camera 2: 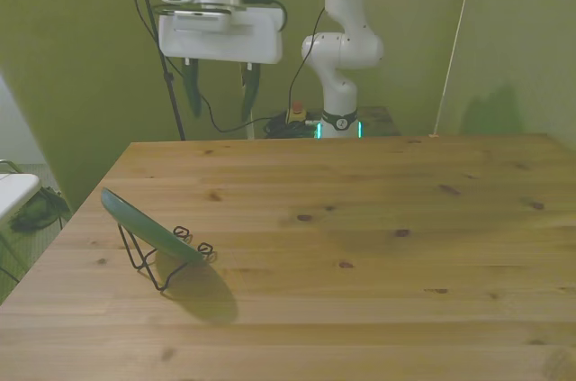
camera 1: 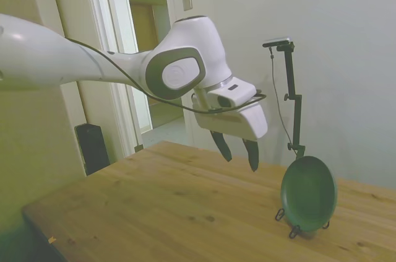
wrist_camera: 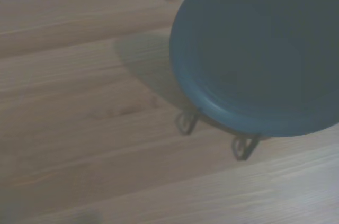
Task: Unload the plate
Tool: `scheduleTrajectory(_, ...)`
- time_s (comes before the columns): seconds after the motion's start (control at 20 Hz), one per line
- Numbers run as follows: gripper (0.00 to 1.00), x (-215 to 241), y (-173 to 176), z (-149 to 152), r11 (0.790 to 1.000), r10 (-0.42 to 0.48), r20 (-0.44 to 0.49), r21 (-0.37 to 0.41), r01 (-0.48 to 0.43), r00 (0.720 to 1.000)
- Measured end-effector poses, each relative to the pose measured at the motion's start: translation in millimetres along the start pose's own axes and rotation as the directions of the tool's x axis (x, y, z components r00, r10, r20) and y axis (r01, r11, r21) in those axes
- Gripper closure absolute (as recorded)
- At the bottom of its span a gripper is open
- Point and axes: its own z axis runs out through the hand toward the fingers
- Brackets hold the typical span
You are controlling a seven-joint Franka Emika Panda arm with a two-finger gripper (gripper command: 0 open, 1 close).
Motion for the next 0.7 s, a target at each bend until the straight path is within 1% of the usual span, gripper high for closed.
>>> scheduleTrajectory(0.15, 0.00, 46, 30, -12, 0.999, -0.029, 0.000, -0.040, 0.029, 1.000)
scheduleTrajectory(0.25, 0.00, 72, 33, -9, 0.997, -0.042, -0.026, -0.064, 0.040, 0.999)
scheduleTrajectory(0.4, 0.00, 105, 16, -6, 0.993, -0.079, -0.092, -0.097, 0.070, 0.993)
scheduleTrajectory(0.6, 0.00, 128, -15, -5, 0.980, -0.159, -0.163, -0.146, 0.136, 0.974)
scheduleTrajectory(0.7, 0.00, 136, -30, 5, 0.971, -0.197, -0.178, -0.173, 0.166, 0.964)
